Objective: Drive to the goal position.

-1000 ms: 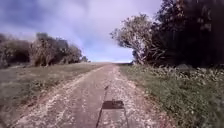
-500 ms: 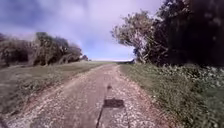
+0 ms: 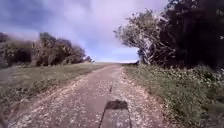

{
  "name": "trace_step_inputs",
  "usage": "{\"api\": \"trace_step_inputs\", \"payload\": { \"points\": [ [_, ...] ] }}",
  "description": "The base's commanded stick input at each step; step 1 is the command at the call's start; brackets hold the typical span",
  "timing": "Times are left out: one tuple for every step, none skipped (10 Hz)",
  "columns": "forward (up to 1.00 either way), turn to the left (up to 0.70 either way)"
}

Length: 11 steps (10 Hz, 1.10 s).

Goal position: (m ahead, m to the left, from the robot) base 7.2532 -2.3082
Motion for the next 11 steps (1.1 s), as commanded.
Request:
{"api": "trace_step_inputs", "payload": {
  "points": [
    [0.70,0.00],
    [0.70,0.00],
    [0.70,0.00],
    [0.70,0.00],
    [0.70,0.00],
    [0.70,0.00],
    [0.70,0.00],
    [0.70,0.00],
    [0.70,0.00],
    [0.70,0.00],
    [0.70,0.00]
  ]
}}
